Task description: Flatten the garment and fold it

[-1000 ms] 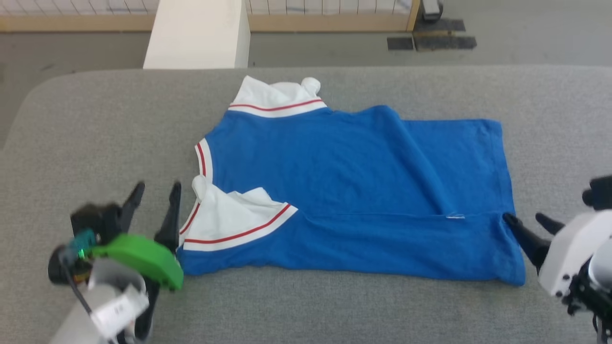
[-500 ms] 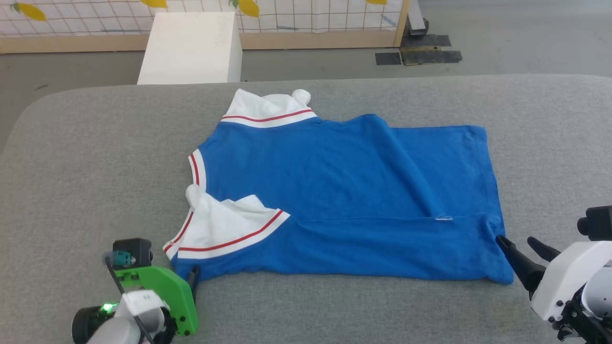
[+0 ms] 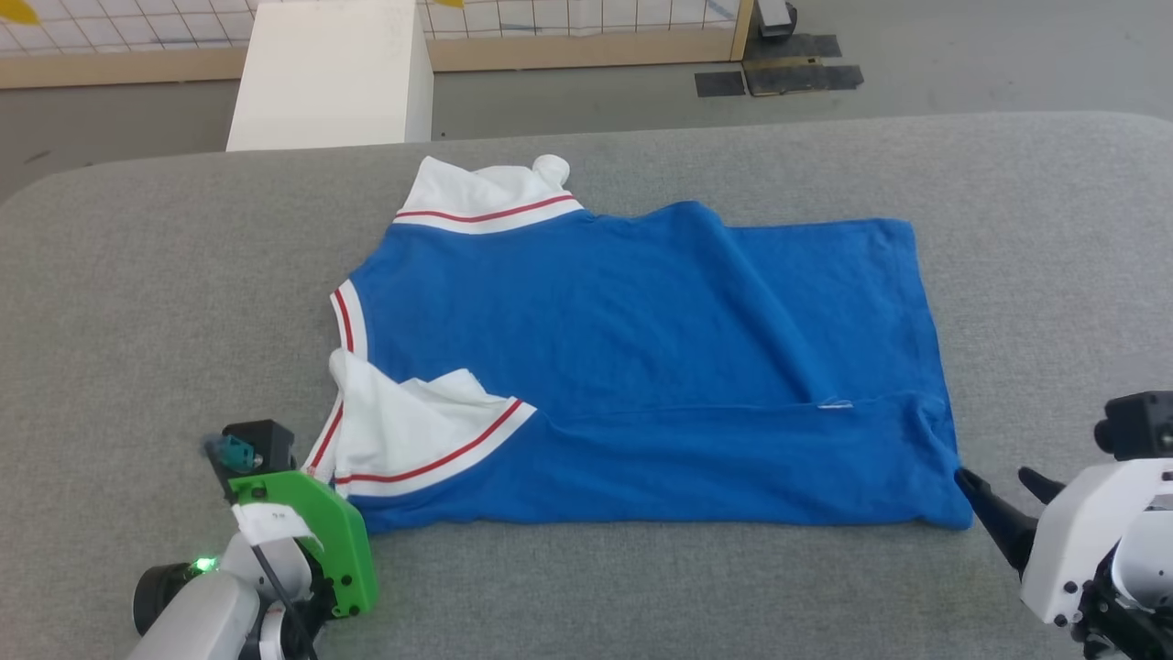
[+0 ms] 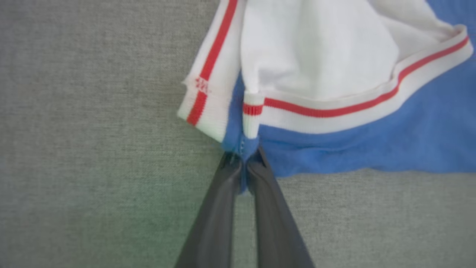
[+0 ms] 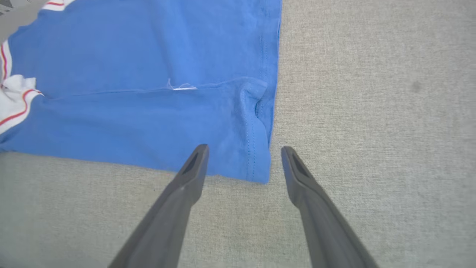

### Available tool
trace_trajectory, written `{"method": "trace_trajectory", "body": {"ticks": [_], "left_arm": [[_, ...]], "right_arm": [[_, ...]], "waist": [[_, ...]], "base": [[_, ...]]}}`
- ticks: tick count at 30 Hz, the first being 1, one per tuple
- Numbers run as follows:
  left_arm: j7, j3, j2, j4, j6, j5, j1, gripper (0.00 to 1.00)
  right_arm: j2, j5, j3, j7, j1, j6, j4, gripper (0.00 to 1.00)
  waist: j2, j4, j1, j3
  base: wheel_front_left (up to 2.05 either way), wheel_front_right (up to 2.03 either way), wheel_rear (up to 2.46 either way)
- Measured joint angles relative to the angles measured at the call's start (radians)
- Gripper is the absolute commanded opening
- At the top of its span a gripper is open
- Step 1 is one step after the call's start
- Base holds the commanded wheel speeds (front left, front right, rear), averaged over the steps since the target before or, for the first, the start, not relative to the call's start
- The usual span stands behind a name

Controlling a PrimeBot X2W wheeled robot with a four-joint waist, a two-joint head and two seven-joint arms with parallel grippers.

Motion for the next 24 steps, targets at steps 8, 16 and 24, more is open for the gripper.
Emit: {"method": "trace_trajectory", "body": {"ticks": [8, 16, 24], "left_arm": [[-0.083, 0.035, 0.001, -0.100, 0.005, -0.023, 0.061, 0.00], [-0.100, 0.032, -0.003, -0.154, 0.006, -0.023, 0.066, 0.00], [-0.121, 0.031, -0.015, -0.149, -0.003, -0.023, 0.064, 0.00]], "right_arm": [[0.012, -0.208, 0.019, 0.191, -0.015, 0.000, -0.014, 1.00], [0.057, -0.338, 0.021, 0.214, -0.106, 0.000, 0.104, 1.00], [0.050, -0.363, 0.064, 0.205, -0.138, 0.000, 0.194, 1.00]], "waist": [[0.0000, 0.018, 0.0000, 0.012], [0.0000, 0.050, 0.0000, 0.053], [0.0000, 0.077, 0.0000, 0.095]], "base": [[0.00, 0.00, 0.00], [0.00, 0.00, 0.00], [0.00, 0.00, 0.00]]}}
